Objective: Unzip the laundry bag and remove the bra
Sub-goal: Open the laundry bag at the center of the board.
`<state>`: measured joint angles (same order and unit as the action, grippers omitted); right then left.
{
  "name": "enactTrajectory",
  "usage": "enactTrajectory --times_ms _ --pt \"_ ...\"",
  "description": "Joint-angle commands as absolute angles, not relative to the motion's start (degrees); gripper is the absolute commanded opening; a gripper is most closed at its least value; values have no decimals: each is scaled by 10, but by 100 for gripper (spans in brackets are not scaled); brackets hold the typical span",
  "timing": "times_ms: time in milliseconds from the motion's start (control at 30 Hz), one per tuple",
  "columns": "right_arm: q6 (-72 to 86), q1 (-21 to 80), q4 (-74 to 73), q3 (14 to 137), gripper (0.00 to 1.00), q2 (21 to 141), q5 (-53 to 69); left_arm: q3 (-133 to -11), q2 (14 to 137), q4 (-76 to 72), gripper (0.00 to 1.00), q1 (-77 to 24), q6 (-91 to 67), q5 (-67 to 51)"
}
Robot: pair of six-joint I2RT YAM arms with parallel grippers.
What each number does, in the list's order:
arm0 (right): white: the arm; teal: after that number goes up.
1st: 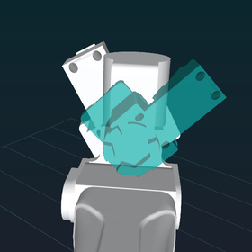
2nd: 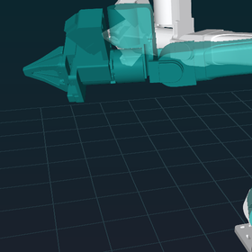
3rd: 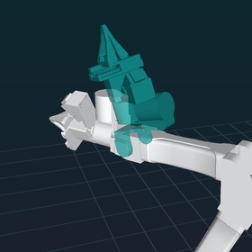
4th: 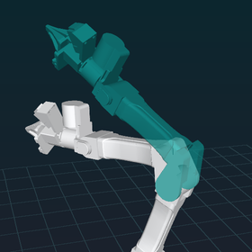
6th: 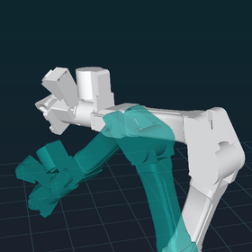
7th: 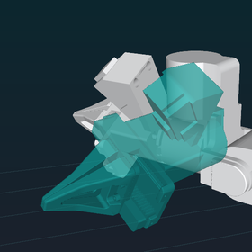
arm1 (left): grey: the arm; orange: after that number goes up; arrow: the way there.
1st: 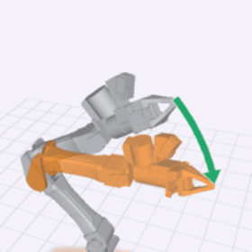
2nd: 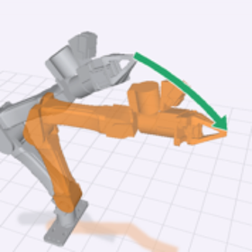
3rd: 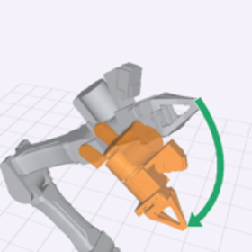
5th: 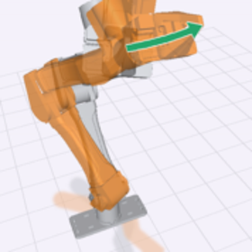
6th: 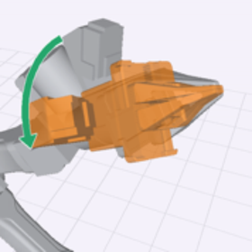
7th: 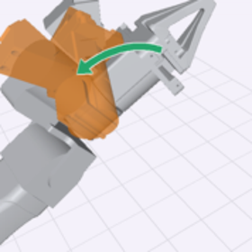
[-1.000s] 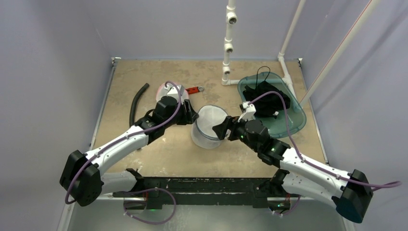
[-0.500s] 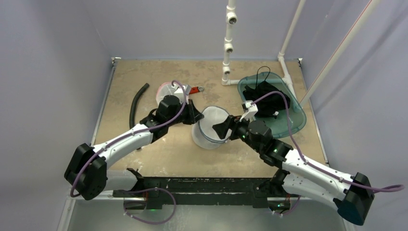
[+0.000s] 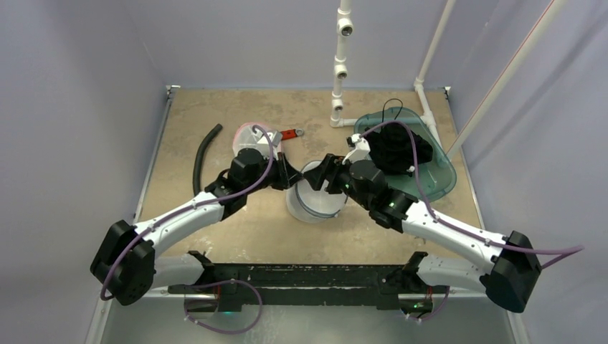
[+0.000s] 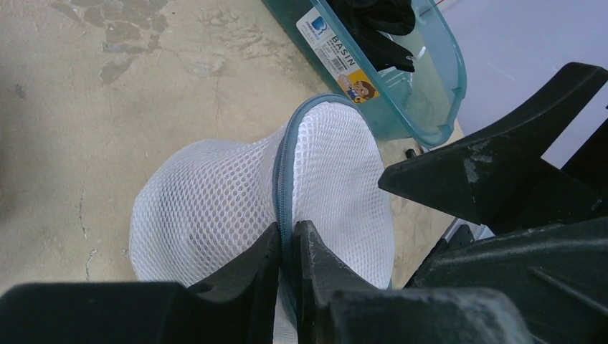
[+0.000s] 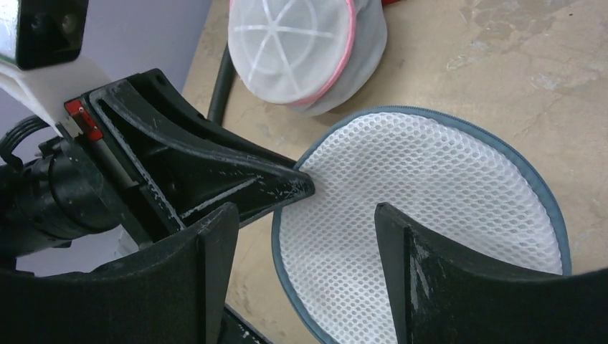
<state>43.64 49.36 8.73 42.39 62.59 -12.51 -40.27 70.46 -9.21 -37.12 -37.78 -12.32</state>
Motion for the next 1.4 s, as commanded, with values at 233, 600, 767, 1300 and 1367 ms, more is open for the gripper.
enactTrajectory --times_ms 233,600,767,1300,1367 --pt "459 488 71 495 64 697 -118 -372 664 -152 8 -369 -382 -147" --pt "461 485 63 511 35 726 -129 -353 651 -201 25 -369 -399 -193" --pt "454 484 54 515 15 724 -134 -351 623 -173 30 -369 -389 -178" --pt "374 494 -20 521 58 685 -133 -349 616 -51 29 -368 -387 -40" --pt "372 495 -24 519 59 681 -138 -352 621 -58 30 -369 -389 -48"
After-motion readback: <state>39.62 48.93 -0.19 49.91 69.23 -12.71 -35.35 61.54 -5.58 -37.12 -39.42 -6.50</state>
